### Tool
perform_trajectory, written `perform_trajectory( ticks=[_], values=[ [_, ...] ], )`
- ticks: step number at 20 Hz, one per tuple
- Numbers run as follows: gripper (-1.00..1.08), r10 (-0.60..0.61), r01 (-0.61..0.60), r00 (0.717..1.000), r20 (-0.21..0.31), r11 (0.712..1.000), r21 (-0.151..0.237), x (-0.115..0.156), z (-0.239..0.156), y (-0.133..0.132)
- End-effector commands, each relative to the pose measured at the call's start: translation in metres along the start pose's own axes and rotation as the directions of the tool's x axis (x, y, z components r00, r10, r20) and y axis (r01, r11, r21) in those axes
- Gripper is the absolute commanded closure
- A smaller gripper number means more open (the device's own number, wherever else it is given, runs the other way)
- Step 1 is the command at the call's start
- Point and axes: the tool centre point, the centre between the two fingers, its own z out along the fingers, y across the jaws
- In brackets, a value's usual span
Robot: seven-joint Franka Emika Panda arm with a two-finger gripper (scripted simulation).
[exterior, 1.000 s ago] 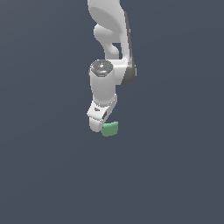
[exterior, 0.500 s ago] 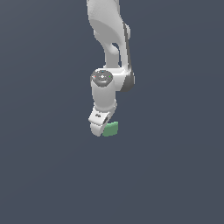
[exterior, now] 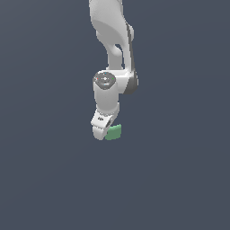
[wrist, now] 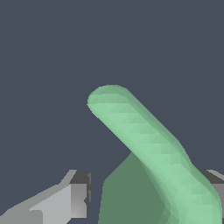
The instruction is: Pick up the object and move it to a goal position.
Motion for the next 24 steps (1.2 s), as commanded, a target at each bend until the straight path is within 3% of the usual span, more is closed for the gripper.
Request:
perform_trajectory(
  ticks=[1, 12, 24],
  values=[
    [1.08, 0.000, 0.000, 1.000, 0.000, 1.000, 0.000, 0.000, 0.000, 0.000],
    [1.08, 0.000, 0.000, 1.000, 0.000, 1.000, 0.001, 0.009, -0.032, 0.008],
    [1.08, -0.001, 0.001, 1.000, -0.001, 1.000, 0.002, 0.036, -0.129, 0.036]
  ],
)
